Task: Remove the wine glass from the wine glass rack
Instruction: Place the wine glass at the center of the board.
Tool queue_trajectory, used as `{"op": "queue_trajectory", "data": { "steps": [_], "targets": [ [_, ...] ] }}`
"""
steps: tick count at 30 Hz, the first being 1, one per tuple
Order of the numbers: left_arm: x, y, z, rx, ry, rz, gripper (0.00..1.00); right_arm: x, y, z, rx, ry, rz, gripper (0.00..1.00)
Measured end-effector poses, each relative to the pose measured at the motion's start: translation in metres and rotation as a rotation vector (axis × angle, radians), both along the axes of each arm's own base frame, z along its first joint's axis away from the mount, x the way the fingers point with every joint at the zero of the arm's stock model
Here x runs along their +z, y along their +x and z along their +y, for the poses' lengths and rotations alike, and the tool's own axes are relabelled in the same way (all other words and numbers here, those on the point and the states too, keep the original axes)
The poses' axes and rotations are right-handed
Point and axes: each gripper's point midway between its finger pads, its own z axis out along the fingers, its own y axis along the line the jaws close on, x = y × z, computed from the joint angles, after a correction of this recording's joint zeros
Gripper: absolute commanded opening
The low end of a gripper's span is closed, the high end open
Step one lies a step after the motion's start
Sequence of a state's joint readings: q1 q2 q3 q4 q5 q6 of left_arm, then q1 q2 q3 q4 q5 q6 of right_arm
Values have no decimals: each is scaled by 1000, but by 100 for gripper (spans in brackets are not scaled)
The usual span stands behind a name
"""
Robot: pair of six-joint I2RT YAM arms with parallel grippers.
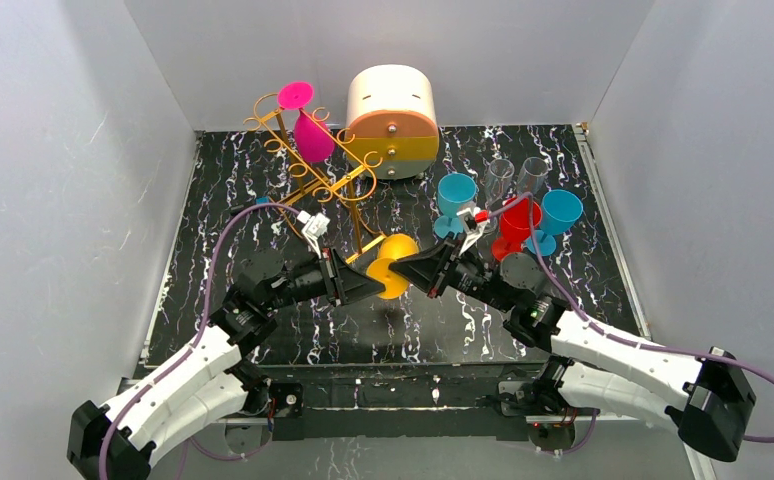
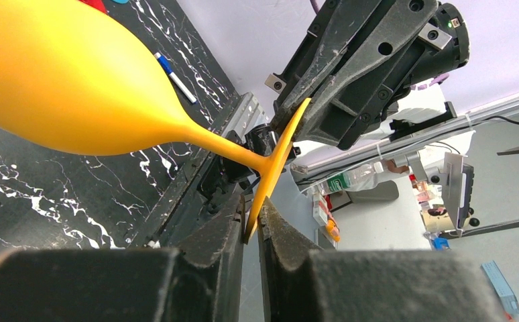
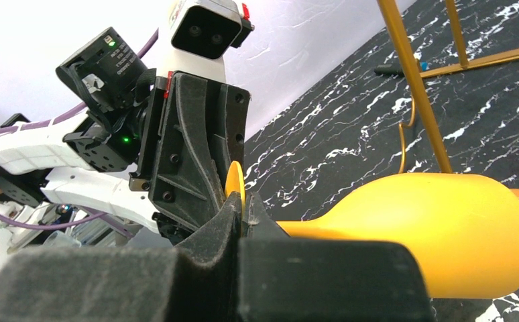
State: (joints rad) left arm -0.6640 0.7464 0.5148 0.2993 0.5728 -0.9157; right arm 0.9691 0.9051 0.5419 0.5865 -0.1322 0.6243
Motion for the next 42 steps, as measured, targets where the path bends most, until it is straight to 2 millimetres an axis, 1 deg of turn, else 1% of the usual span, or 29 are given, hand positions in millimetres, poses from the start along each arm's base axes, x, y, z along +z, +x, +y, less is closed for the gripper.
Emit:
{"op": "queue_trajectory", "data": {
  "steps": [7,8,10,12,14,18,23,26,27,29,30,32,35,36,37,39,41,42],
  "targets": [
    [-8,5,0,18,25,16,11,-9,8,1,-34,-14,45,1],
    [-8,5,0,20,25,12,13,-9,8,1,-36,-12,47,1],
    [-7,5,1,20,26,5,24,-9,8,1,-35,-11,51,1],
    [-8,5,1,19,31,0,27,-8,8,1,-35,-10,50,1],
    [-10,5,1,19,36,1,23,-8,8,1,-35,-10,51,1],
    [-13,4,1,13,46,3,13,-8,7,1,-31,-9,51,1],
    [-12,4,0,8,46,-2,10,-8,7,1,-31,-10,52,1],
    [-11,3,0,6,43,-3,27,-8,7,1,-31,-8,53,1],
    [-10,3,0,5,40,-5,29,-8,7,1,-30,-6,53,1],
    [-9,3,-1,2,31,-3,29,-5,5,2,-22,5,56,1],
    [-8,2,-1,-1,27,0,26,-4,5,2,-20,9,57,1],
    [-7,2,-2,-9,21,5,16,-3,4,2,-16,15,57,1],
    [-6,1,-4,-20,12,10,3,-3,4,2,-13,14,58,1],
    [-6,1,-4,-23,10,9,0,-3,4,2,-13,12,58,1],
    [-5,0,-4,-27,8,7,0,-3,4,2,-13,13,58,1],
    [-2,-2,-4,-32,0,-3,0,-2,4,2,-13,17,58,6],
    [0,-3,-3,-33,-4,-9,0,-1,3,3,-8,23,57,15],
    [1,-3,-3,-33,-6,-14,0,0,3,3,-6,25,58,22]
  ]
}}
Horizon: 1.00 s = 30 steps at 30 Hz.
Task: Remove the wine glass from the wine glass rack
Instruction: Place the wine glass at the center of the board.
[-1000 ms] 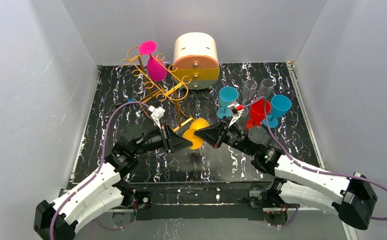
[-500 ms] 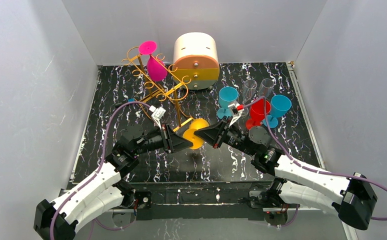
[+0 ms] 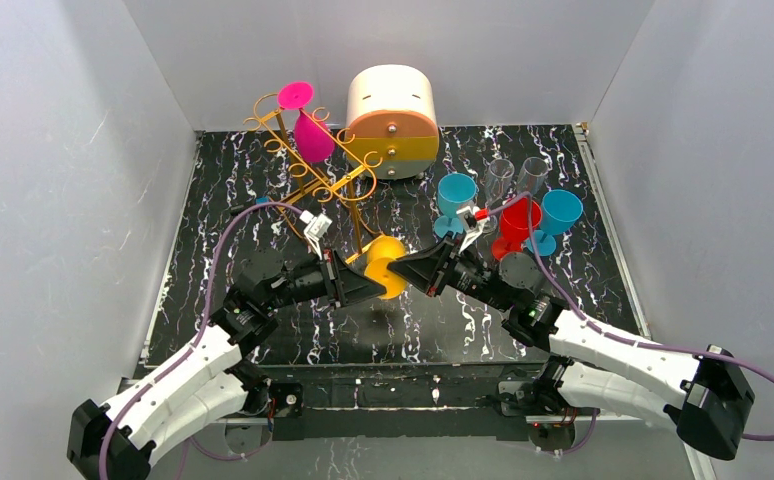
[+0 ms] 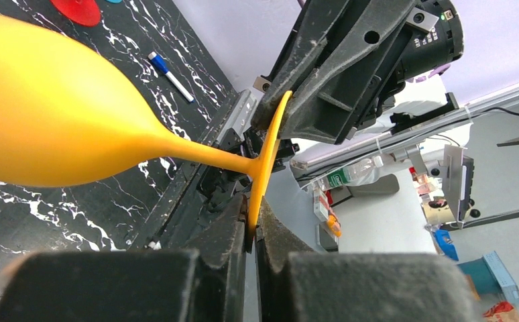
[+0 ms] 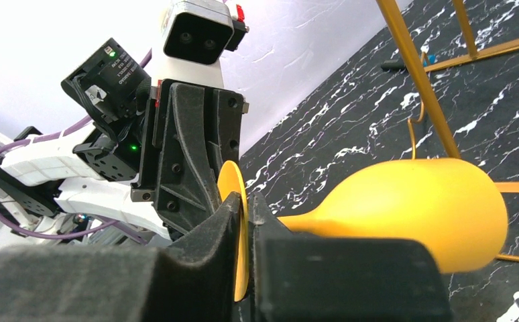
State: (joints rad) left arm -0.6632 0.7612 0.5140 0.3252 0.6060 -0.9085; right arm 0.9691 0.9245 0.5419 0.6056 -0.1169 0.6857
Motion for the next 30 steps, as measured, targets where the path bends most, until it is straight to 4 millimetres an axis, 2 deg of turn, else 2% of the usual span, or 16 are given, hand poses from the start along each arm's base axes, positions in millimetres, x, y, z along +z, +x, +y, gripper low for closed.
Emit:
{"op": "queue_trajectory", "data": {
  "steps": [2,6,12,16,19,23,26,30],
  "targets": [
    [0,0,1,-1,3,-9,0,0,0,0,2,0,6,33],
    [-8,-1,2,-3,37,-21,0,-2,0,0,-3,-3,12,48],
    [-19,-2,6,-10,92,-70,0,3,3,-9,-44,-8,1,58],
    [-10,-5,9,-10,74,-133,0,16,9,-20,-106,-23,-35,76],
    [-2,-10,10,-30,58,-183,0,29,19,-32,-189,-51,-55,85],
    [0,-22,10,-99,51,-236,0,40,35,-48,-309,-125,-52,92],
    [-4,-31,10,-164,73,-262,0,33,44,-61,-385,-199,-33,98],
    [-3,-38,9,-238,95,-304,0,5,48,-70,-420,-329,14,99]
  ]
}}
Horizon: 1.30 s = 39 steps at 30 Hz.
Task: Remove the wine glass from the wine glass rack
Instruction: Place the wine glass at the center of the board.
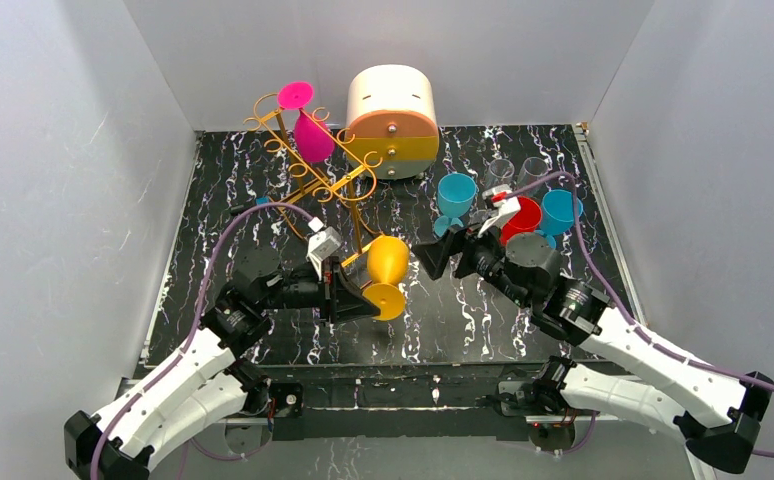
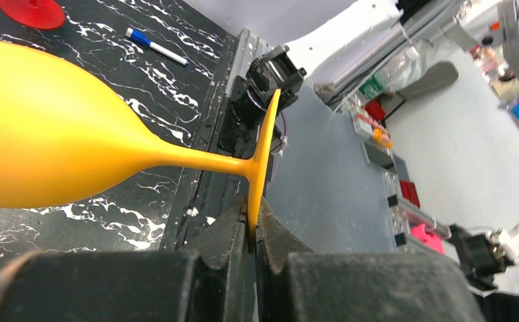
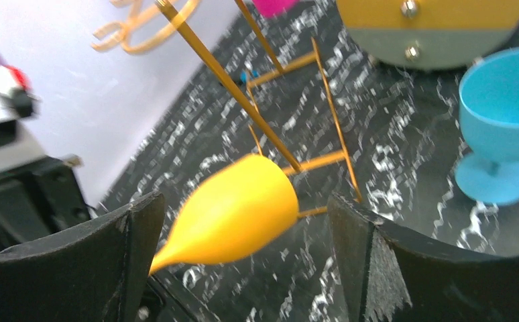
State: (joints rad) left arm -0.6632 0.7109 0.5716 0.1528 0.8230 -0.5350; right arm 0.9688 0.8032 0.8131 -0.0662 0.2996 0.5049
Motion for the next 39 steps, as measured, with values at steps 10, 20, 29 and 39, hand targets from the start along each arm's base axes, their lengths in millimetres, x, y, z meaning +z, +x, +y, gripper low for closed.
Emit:
{"op": "queue_trajectory", "data": {
  "steps": [10,20,29,39],
  "targets": [
    [-4,-18,7,-125,30,-164,0,20,-2,9,247,-82,88,99],
    [8,-34,27,-146,22,-423,0,-11,30,2,334,65,380,98],
    [0,-39,29,-200,40,-450,0,-13,9,33,578,280,546,98],
    [-5,-45,24,-294,39,-438,0,-12,-16,58,783,274,617,79]
  ]
}}
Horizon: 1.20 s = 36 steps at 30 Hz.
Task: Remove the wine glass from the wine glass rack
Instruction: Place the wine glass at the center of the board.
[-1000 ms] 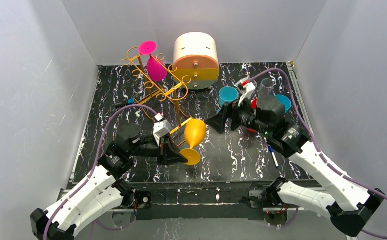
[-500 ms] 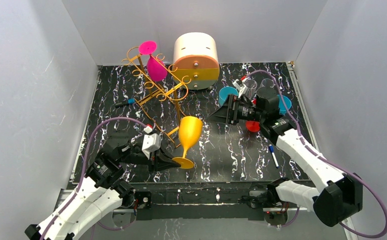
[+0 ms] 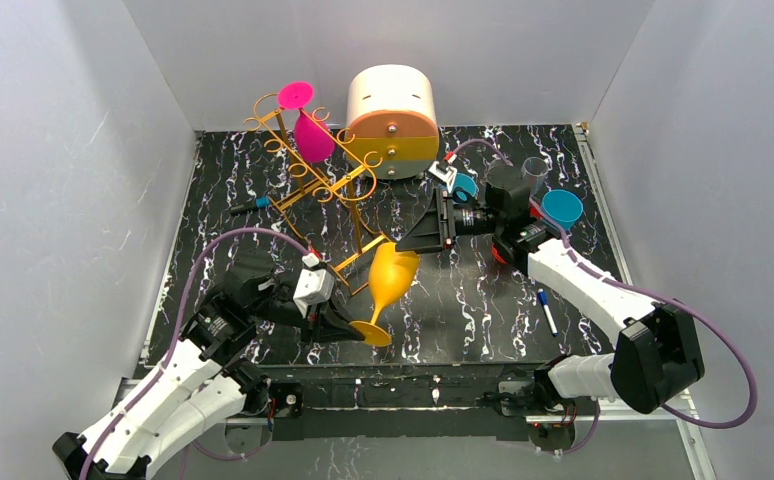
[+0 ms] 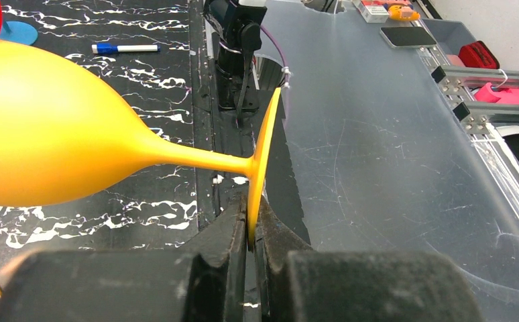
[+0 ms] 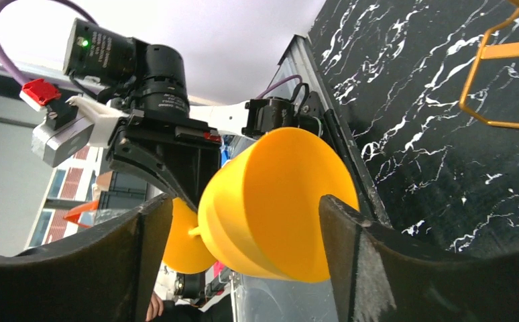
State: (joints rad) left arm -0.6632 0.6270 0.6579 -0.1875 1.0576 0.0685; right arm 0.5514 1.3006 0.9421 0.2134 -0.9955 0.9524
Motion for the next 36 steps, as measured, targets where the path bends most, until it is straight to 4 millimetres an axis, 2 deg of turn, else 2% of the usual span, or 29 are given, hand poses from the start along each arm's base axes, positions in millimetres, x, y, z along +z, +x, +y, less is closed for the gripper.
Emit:
{"op": "queue_trajectory", "data": {
  "steps": [3,6,13,17,19,24,36],
  "targets": [
    [0,-2,1,-6,-3,-6,0,10,-2,0,22,36,-11,75],
    [2,-5,3,-16,-7,-13,0,8,-3,-1,28,23,-9,71],
    [2,-12,7,-33,-8,-24,0,15,-12,-5,98,7,2,49],
    [0,-11,7,-32,-4,-24,0,11,-16,-5,133,4,42,41],
    [0,-11,7,-33,0,-22,0,12,-18,-6,147,5,56,34],
    [2,-11,6,-42,-2,-27,0,13,-20,-7,162,11,59,31],
    [5,-13,7,-49,-5,-23,0,15,-24,-9,178,27,70,33]
  ]
}}
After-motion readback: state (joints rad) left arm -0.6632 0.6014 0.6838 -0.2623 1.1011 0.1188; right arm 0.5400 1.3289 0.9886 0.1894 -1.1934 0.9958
